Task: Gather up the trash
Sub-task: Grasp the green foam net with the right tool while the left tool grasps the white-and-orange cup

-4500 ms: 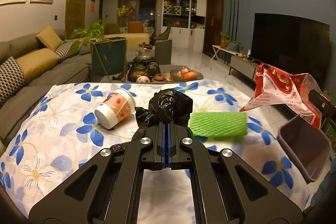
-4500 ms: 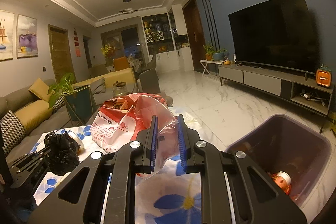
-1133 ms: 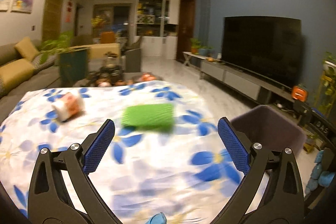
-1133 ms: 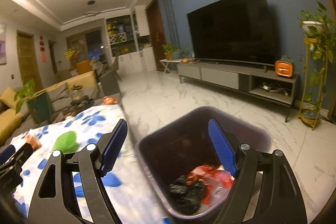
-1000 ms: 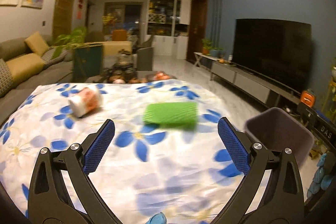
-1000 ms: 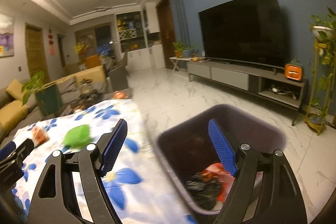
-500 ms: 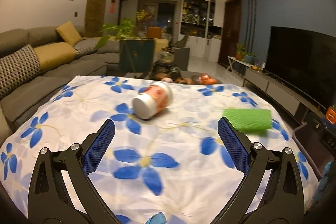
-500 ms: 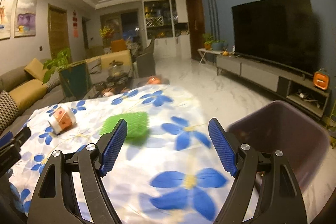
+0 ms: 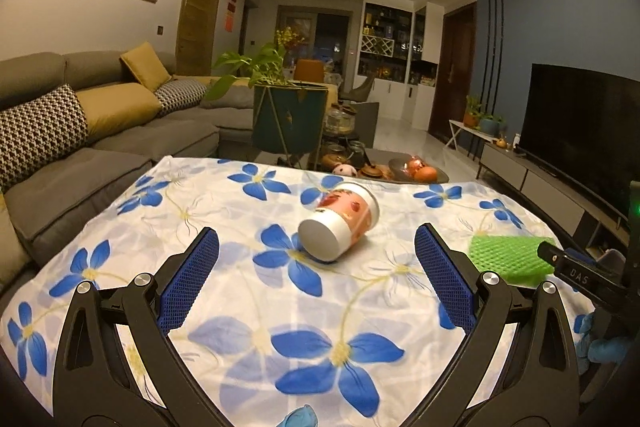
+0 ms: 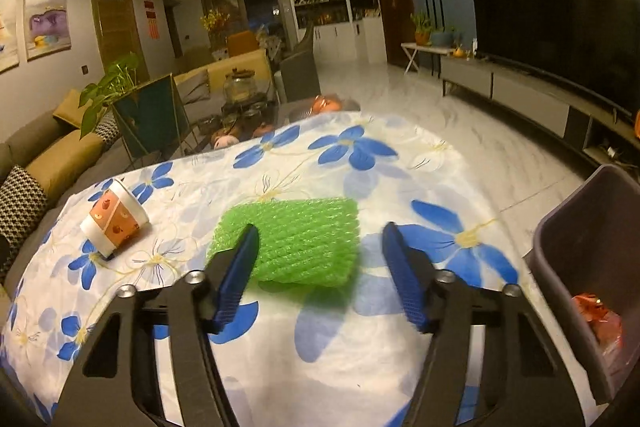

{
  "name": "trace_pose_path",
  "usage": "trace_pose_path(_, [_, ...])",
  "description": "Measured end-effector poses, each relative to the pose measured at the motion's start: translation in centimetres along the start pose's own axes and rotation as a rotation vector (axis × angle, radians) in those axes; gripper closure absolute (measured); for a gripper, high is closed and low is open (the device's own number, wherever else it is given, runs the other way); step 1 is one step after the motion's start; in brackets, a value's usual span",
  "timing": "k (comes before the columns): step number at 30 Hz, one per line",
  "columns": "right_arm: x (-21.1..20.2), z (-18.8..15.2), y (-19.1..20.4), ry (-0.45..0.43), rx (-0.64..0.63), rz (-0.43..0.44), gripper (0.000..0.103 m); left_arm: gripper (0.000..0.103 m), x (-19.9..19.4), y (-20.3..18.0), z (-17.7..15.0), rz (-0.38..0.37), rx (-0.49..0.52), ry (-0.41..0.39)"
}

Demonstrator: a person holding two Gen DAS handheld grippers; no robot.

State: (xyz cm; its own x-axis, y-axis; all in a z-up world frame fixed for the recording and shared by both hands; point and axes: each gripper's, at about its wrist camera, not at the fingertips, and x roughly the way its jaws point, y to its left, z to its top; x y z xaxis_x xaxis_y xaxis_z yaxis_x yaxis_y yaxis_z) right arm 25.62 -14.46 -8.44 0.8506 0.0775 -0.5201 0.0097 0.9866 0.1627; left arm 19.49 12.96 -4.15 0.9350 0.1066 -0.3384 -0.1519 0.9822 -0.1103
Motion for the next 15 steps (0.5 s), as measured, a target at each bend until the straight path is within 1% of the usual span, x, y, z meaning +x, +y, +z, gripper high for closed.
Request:
trace_pose_path(2, [0.6,-0.1,0.4,0.024,-0.017,0.002,0.067,0.006,0.3,0.0,0.0,0.001,0.002,-0.001])
trace_pose_path(3, [0.8,-0.2,0.7,0.031,-0.024,0.004,0.071,0.006,0.5,0.0,-0.1,0.001,0.003,0.002])
trace_pose_path(5, [0.8,-0.1,0.9,0.033,-0.034,0.019,0.085,0.006,0.9,-0.1,-0.4,-0.003,0.004,0.016])
trace_pose_path(6, [0.7,-0.2,1.0,0.029,-0.040,0.025,0.086,0.006,1.0,-0.1,-0.4,-0.003,0.005,0.021])
trace_pose_path(7, [0.5,-0.1,1.0,0.025,-0.043,0.029,0.092,0.006,1.2,-0.1,-0.6,-0.004,0.007,0.027])
trace_pose_path(11, [-0.8,0.2,1.1,-0.026,-0.044,0.044,0.096,0.006,2.0,0.2,-0.8,-0.018,0.002,0.047])
trace_pose_path(13, [-1.8,0.6,1.1,-0.078,-0.049,0.029,0.096,0.006,2.6,0.4,-0.6,-0.049,-0.008,0.054])
trace_pose_path(15, [-2.5,1.1,1.0,-0.109,-0.048,0.022,0.096,0.006,3.7,0.5,-0.2,-0.071,-0.020,0.069])
